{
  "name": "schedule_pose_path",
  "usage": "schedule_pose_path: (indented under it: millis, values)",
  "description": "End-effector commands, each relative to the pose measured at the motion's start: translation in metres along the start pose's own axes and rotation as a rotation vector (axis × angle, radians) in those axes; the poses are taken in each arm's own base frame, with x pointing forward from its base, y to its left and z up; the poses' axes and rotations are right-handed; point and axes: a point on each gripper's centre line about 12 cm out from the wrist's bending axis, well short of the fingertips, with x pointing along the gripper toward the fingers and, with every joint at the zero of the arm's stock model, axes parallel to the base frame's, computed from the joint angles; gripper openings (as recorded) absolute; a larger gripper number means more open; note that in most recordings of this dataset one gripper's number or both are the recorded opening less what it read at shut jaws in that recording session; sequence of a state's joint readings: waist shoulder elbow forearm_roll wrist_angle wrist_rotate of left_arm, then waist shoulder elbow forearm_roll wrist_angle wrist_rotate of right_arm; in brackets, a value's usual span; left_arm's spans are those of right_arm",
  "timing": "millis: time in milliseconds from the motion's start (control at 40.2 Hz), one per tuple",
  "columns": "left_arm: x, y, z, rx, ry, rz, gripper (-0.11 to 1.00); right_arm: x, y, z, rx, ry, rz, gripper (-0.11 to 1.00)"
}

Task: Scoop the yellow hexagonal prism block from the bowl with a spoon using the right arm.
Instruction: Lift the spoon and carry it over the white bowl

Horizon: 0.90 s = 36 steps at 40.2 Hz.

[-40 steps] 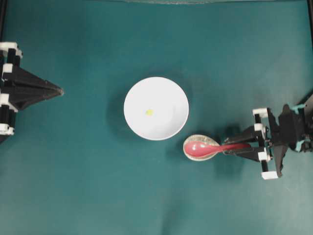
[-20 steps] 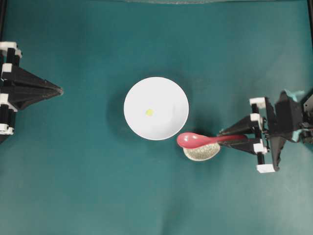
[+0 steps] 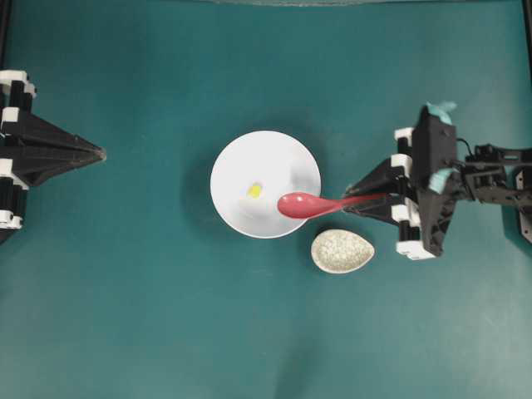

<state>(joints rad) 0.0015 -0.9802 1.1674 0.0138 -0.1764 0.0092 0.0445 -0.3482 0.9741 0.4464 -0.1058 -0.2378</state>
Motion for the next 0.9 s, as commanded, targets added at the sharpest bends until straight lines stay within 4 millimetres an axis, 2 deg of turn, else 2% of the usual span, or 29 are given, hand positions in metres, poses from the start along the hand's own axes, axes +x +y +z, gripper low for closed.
schedule_pose_path:
  millis: [0,174,398,870]
  values:
    - [0.002,0.001,0.011,0.003,-0.026,0.002,0.01,0.000,-0.004,0.017,0.015,0.006,0.000,0.24]
    - [0.001,0.001,0.009,0.005,-0.001,0.002,0.01,0.001,-0.014,0.026,0.048,0.076,-0.008,0.24]
    - [-0.003,0.001,0.014,0.006,-0.023,0.002,0.01,0.007,-0.017,0.039,0.071,0.135,0.002,0.24]
    - [-0.003,0.001,0.011,0.011,0.012,0.003,0.01,0.045,-0.019,0.049,0.038,0.270,0.013,0.24]
